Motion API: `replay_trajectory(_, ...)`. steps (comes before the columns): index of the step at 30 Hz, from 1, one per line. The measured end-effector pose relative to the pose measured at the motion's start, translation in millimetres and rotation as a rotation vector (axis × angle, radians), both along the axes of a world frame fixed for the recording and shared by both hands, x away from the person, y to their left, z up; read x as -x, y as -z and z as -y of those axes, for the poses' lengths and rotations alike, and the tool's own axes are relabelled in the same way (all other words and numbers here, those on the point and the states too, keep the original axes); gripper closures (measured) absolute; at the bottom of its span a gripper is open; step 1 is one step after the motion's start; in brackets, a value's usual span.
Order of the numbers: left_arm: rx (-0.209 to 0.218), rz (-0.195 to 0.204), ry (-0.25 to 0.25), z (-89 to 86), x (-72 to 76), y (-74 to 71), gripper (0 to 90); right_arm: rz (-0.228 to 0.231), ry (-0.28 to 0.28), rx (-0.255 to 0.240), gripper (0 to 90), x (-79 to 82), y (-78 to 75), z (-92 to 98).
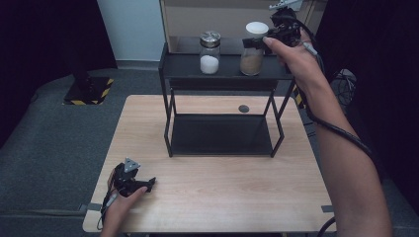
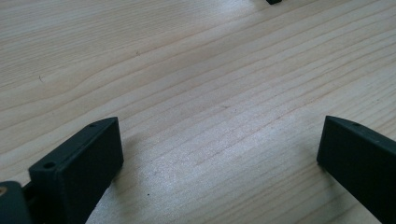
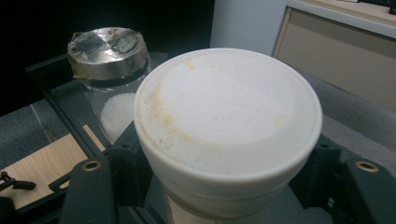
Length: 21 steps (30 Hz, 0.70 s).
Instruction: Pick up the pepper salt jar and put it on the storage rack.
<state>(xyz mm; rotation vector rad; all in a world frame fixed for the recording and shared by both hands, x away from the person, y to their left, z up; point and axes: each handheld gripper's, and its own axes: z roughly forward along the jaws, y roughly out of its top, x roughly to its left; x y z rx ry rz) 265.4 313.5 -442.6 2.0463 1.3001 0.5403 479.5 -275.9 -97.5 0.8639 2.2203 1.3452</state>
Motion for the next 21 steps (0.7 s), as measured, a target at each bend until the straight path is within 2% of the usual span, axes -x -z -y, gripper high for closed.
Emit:
replay_trajectory(16,0.0,0.0,0.0,0.0,0.0,0.0,0.0,-0.008,0.001,-0.018,33.9,-5.3,3.0,5.0)
replay_trajectory(17,0.0,0.0,0.0,0.0,0.0,0.0,0.0,-0.008,0.002,-0.018,32.3,-4.9,2.9,4.9)
replay_trajectory(21,0.0,0.0,0.0,0.0,0.0,0.1,0.0,0.022,0.007,0.004,15.9,0.9,2.7,3.0)
